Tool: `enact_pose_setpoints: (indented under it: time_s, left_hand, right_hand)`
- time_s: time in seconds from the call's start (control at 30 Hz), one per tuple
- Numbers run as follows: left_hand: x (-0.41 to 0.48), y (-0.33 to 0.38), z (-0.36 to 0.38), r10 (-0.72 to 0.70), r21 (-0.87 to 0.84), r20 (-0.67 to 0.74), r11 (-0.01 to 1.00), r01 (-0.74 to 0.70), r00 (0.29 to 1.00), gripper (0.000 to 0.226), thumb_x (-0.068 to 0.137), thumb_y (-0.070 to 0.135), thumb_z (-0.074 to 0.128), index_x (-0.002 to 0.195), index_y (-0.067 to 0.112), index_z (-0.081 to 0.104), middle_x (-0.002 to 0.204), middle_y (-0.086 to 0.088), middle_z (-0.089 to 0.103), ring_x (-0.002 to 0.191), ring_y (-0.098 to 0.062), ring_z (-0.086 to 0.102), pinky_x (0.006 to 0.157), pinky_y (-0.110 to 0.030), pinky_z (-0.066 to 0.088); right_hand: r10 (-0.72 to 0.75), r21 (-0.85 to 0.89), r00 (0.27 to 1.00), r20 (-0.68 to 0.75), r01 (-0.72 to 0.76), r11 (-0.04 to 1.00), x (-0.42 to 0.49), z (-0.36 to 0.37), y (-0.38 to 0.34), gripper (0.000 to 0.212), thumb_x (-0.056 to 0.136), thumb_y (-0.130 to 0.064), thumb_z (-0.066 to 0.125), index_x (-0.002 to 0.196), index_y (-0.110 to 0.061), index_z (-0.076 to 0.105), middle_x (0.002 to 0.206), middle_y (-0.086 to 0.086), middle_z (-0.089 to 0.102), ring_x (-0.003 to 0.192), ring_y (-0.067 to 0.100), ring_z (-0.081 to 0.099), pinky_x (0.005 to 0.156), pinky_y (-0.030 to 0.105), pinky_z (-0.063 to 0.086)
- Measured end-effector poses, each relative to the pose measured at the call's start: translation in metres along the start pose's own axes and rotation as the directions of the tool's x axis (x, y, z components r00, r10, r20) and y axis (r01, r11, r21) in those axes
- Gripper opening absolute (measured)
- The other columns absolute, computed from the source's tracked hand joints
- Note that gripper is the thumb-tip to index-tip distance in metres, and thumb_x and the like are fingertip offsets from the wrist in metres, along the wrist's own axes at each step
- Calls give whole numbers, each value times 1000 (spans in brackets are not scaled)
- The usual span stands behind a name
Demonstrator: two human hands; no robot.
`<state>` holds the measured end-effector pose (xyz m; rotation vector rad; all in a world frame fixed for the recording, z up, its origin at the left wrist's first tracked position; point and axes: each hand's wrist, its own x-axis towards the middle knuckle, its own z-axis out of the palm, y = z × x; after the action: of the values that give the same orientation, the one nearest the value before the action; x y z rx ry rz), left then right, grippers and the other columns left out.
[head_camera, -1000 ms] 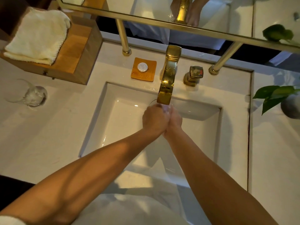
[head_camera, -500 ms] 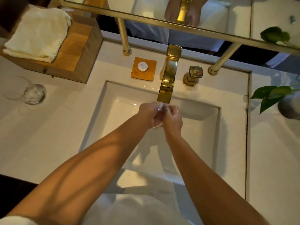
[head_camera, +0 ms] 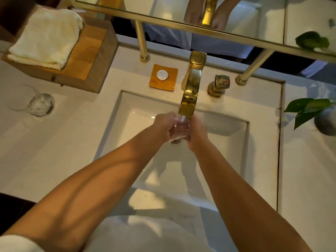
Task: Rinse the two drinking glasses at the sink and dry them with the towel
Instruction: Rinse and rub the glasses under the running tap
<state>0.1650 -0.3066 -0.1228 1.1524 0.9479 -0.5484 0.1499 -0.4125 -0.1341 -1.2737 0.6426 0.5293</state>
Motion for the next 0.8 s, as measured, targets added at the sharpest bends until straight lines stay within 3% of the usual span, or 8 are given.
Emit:
enact_pose_setpoints:
  time_s: [0.1, 0.2, 0.33, 0.4, 0.5, 0.6, 0.7, 0.8]
  left_hand:
    - [-4, 1, 4, -83, -157, 53, 984, 90, 995, 12, 93, 0, 55, 96, 2, 67, 73, -13, 69, 54, -21, 67, 48, -30, 55]
    - [-19, -13, 9, 373, 372, 11, 860, -350, 928, 20, 93, 21, 62, 85, 5, 70, 76, -10, 72, 69, -26, 70, 59, -37, 57]
    - [-14, -30, -30, 607, 577, 746, -382, -722, 274, 51, 102, 45, 34, 83, 15, 69, 70, -3, 65, 56, -15, 57, 52, -27, 41]
    - [-19, -24, -28, 601, 578, 734, -307, -756, 317, 50, 102, 44, 36, 84, 15, 73, 68, -4, 68, 55, -15, 60, 54, -25, 41]
    - [-25, -12, -1, 514, 698, 177, 535, -475, 839, 29, 97, 23, 59, 73, 11, 69, 63, -5, 65, 58, -18, 60, 57, -28, 48]
    - [-25, 4, 6, 20, 124, 0, 992, -20, 1000, 20, 89, -2, 58, 71, 3, 64, 54, -9, 61, 51, -23, 58, 44, -25, 47]
    - [-25, -4, 9, 180, 227, 84, 954, -195, 980, 24, 95, 10, 59, 73, 3, 65, 69, -15, 67, 66, -29, 68, 55, -35, 55]
    - [-23, -33, -8, 699, 721, 499, -7, -693, 512, 40, 101, 37, 48, 79, 12, 70, 69, -5, 69, 59, -18, 65, 52, -32, 46]
  right_hand:
    - [-319, -276, 946, -62, 291, 916, -4, 5, 6, 26, 79, -34, 62, 99, -20, 70, 98, 11, 73, 97, 32, 71, 84, 48, 60]
    - [-28, -92, 993, -116, 18, 996, 0, 1, -6, 22, 95, -33, 58, 86, -15, 65, 87, 12, 71, 85, 30, 72, 72, 44, 63]
    - [483, 13, 858, 174, -493, 870, -4, -13, -26, 40, 101, -44, 47, 90, -8, 62, 62, 4, 60, 45, 12, 52, 38, 22, 48]
    - [458, 71, 866, 201, -479, 875, -8, -14, -19, 37, 100, -41, 49, 93, -8, 64, 66, 7, 60, 55, 13, 54, 53, 28, 57]
    - [254, 142, 950, 182, -281, 949, -15, -9, -6, 33, 103, -30, 48, 83, -9, 62, 69, 10, 62, 62, 17, 65, 70, 41, 62]
    - [-58, -117, 998, -3, 57, 992, -19, -3, 7, 9, 102, -29, 54, 101, -31, 63, 103, 11, 70, 87, 28, 74, 65, 46, 63]
    - [-98, -131, 995, -27, 94, 987, -20, -4, 1, 10, 102, -30, 55, 97, -34, 62, 106, 11, 70, 89, 30, 72, 67, 46, 63]
    - [275, -4, 961, 34, -275, 961, -17, -13, -17, 34, 101, -41, 50, 97, -12, 66, 85, 11, 70, 76, 23, 66, 65, 34, 56]
